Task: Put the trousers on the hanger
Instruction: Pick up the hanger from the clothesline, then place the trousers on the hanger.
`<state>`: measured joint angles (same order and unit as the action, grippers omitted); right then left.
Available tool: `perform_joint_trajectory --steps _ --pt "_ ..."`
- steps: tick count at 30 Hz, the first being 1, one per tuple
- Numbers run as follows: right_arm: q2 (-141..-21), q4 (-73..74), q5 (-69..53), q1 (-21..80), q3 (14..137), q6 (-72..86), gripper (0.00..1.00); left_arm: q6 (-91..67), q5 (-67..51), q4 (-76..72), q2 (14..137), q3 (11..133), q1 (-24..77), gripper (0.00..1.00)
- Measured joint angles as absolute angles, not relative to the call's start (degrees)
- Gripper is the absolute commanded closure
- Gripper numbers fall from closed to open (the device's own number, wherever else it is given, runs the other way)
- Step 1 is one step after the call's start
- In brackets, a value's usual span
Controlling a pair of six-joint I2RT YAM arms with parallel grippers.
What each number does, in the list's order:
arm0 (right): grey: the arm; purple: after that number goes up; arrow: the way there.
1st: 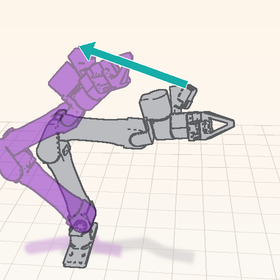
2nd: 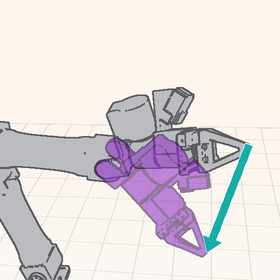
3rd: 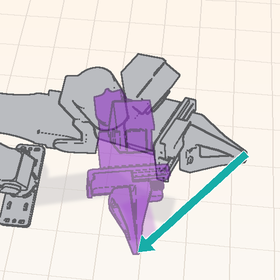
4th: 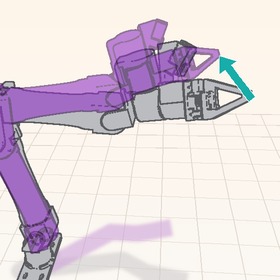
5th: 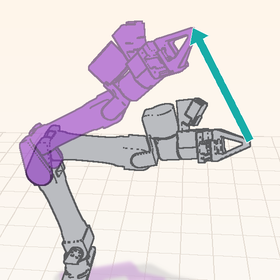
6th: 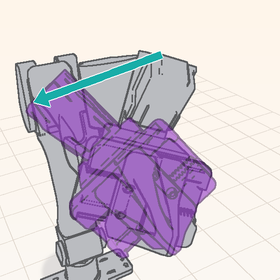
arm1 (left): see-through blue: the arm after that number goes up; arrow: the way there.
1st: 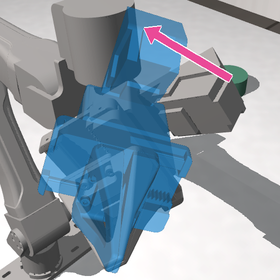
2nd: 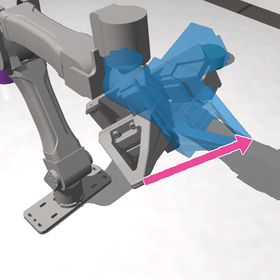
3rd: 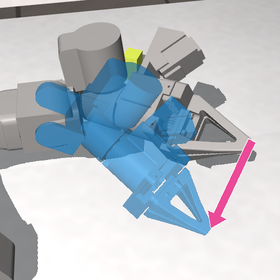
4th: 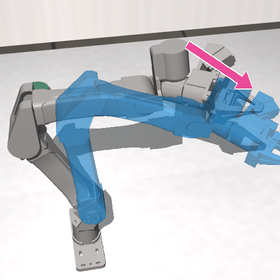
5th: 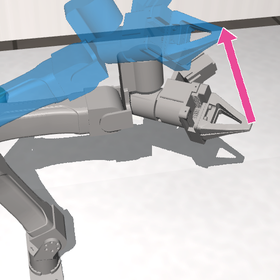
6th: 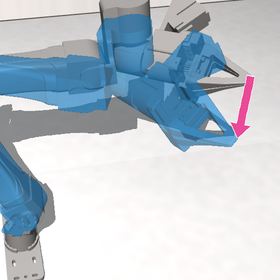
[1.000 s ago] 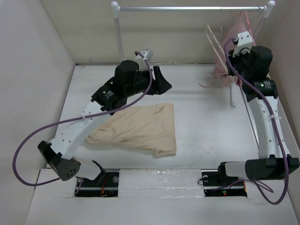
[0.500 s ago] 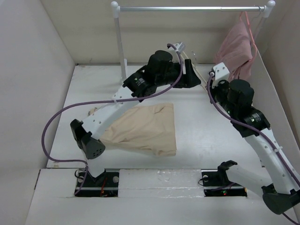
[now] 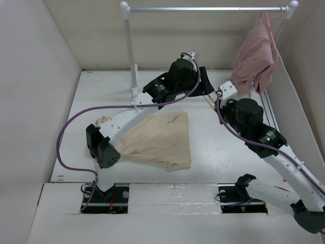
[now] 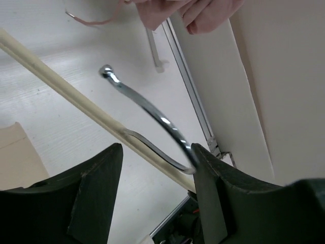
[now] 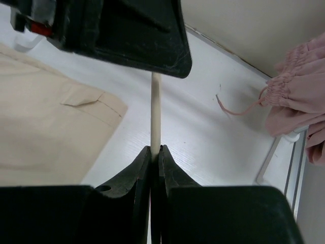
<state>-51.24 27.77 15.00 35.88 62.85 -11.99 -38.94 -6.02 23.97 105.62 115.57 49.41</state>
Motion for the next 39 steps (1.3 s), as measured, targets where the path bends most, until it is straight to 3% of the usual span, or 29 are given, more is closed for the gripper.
perform_joint_trajectory --steps 3,9,14,17,19,20,21,24,27,29,30,32,33,34,38,39 --pt "-51.2 27.8 16.3 36.9 62.8 -11.9 1.0 -39.7 -4.3 23.5 105.7 112.8 49.4 0.5" --pt "-51.2 27.8 18.5 39.3 62.0 -11.8 1.0 -40.5 -2.5 24.0 107.1 112.1 49.4 0.62" --pt "-51.9 27.9 20.3 42.2 61.8 -11.8 1.0 -43.1 -2.5 23.4 107.5 112.1 49.5 1.0" --pt "-52.8 27.8 22.9 44.7 61.5 -11.3 1.0 -45.2 -2.0 22.8 107.5 111.8 49.5 1.0" --pt "-52.6 28.0 24.4 45.7 60.7 -10.5 0.86 -46.2 -2.3 21.8 106.9 109.2 49.5 1.0" --pt "-52.5 28.4 24.7 46.3 60.1 -10.0 0.76 -46.7 -2.7 21.3 106.3 107.4 49.5 1.0" --pt "-52.2 29.1 24.7 46.8 59.4 -9.1 0.59 -47.1 -3.2 20.1 105.7 105.1 49.5 1.0" --pt "-51.0 32.4 21.9 48.2 58.1 -6.5 0.43 -48.1 -5.0 16.2 103.4 97.4 49.6 1.0" --pt "-48.6 35.5 19.1 48.4 58.0 -4.3 0.39 -49.1 -5.8 12.3 100.4 88.5 49.5 1.0" --pt "-46.0 37.0 16.9 47.9 58.0 -3.2 0.41 -49.4 -6.1 11.2 98.7 83.6 49.7 1.0" --pt "-44.7 37.6 15.6 47.2 58.0 -2.8 0.49 -49.6 -6.3 10.4 98.1 81.7 49.8 1.0" --pt "-42.5 37.8 12.6 45.5 57.7 -2.1 0.71 -50.7 -6.0 8.7 96.9 78.2 50.3 1.0" --pt "-41.6 37.6 11.2 44.6 57.1 -1.6 0.94 -51.1 -5.7 8.3 96.4 76.7 50.7 1.0" --pt "-40.7 37.4 9.5 43.6 56.2 -1.0 1.0 -51.3 -5.6 7.4 95.8 75.5 51.2 1.0" --pt "-40.3 34.4 1.4 40.3 49.8 1.7 0.99 -53.1 -3.9 3.4 93.1 70.9 54.6 1.0" --pt "-41.1 33.2 -0.6 39.8 47.9 2.3 0.95 -53.7 -3.5 1.7 92.2 69.3 55.5 1.0"
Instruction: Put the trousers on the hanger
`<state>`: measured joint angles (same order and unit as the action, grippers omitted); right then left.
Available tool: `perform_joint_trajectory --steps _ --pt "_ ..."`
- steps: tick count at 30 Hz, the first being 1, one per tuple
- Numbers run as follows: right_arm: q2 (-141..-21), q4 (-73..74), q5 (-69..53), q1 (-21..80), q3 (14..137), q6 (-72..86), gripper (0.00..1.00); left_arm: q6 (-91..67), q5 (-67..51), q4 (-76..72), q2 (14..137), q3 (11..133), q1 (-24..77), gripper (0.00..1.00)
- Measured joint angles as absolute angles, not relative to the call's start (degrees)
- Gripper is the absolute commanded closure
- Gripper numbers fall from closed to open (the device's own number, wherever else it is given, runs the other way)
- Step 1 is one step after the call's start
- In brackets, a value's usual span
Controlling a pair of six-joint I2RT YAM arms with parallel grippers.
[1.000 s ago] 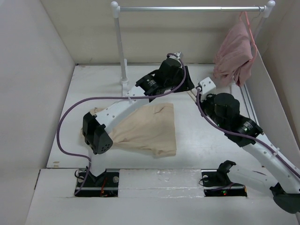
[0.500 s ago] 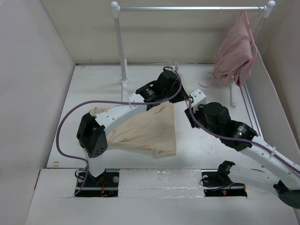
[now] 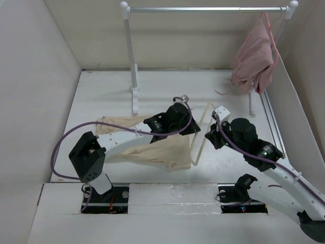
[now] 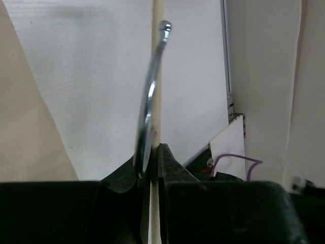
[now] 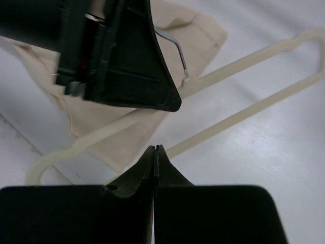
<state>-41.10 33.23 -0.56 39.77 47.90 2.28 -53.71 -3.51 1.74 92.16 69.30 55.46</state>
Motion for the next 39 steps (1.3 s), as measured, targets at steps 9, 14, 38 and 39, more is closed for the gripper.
perform_joint_trajectory --steps 9,14,38,39 --pt "-50.7 23.1 -9.8 35.9 37.0 5.7 0.88 -58.6 3.9 -6.0 88.8 56.5 58.3 1.0" --pt "-55.5 12.7 -14.2 31.6 33.8 6.3 0.79 -60.8 8.7 -8.4 88.8 51.0 58.5 1.0" --pt "-81.5 -6.9 -20.9 28.8 32.6 6.9 0.49 -66.2 15.4 -18.3 96.3 47.6 58.6 1.0" --pt "-82.2 -7.7 -21.4 28.8 32.5 7.2 0.5 -66.2 15.6 -18.2 96.3 47.6 58.6 1.0"
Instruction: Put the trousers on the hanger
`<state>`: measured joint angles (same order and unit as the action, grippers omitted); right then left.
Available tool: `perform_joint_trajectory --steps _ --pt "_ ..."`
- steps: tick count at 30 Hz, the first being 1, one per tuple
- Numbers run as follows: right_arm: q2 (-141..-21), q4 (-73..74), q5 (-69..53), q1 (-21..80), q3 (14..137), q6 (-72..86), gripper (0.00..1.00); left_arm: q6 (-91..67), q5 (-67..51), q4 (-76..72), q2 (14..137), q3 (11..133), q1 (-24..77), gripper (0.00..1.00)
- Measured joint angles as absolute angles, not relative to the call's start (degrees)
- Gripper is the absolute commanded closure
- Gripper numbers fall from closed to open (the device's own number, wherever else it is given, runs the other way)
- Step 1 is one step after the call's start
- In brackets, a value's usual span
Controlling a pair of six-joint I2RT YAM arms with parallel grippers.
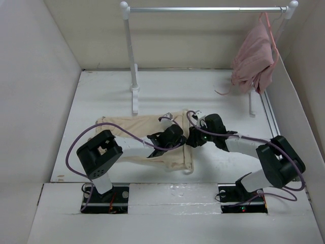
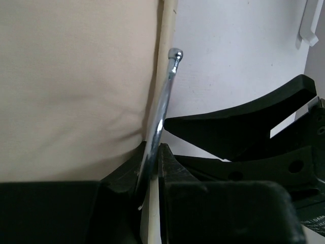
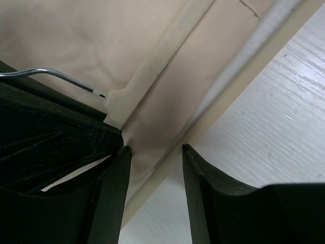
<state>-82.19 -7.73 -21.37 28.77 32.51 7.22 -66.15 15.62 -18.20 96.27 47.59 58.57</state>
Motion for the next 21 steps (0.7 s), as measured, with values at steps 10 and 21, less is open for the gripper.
perform_joint_trajectory --steps 10,21 --pt "-88.1 -23.2 -25.1 26.4 28.8 14.3 0.74 -66.6 17.8 -18.2 96.1 47.0 58.5 1.0" --pt "-89.8 -33.8 -29.1 25.2 25.3 21.1 1.0 -67.8 18.5 -18.2 95.7 45.7 58.5 1.0"
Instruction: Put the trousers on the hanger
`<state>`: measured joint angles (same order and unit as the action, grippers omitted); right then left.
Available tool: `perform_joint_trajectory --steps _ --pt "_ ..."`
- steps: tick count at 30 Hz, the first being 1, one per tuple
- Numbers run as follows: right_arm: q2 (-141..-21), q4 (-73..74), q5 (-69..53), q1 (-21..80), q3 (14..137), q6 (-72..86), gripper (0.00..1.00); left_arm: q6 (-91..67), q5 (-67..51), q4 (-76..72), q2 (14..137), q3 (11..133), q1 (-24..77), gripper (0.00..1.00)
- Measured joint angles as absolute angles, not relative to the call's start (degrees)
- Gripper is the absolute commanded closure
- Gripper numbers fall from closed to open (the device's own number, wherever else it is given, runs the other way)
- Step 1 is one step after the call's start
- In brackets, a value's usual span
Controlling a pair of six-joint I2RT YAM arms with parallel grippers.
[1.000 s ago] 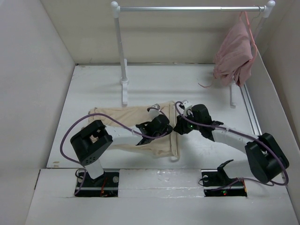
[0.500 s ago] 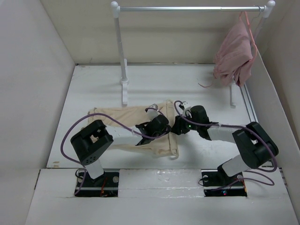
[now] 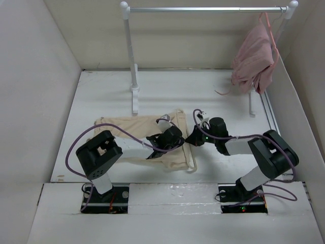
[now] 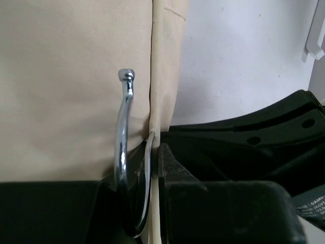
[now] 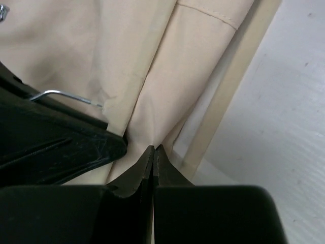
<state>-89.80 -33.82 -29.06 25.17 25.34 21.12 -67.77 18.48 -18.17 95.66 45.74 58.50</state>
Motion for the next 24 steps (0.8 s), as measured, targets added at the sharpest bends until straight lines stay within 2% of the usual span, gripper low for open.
perform_joint_trajectory --steps 9,15,24 --pt "-77.9 -17.3 -28.5 25.6 29.1 16.1 1.0 -68.0 18.4 -18.2 95.8 45.7 58.8 1.0" --pt "-73.7 -8.2 -28.3 21.1 29.5 13.2 1.0 -67.0 18.0 -18.3 95.8 45.8 59.4 1.0" --pt "-77.3 -5.0 -31.4 9.6 30.8 10.0 1.0 -65.0 17.2 -17.6 95.2 45.6 59.7 1.0"
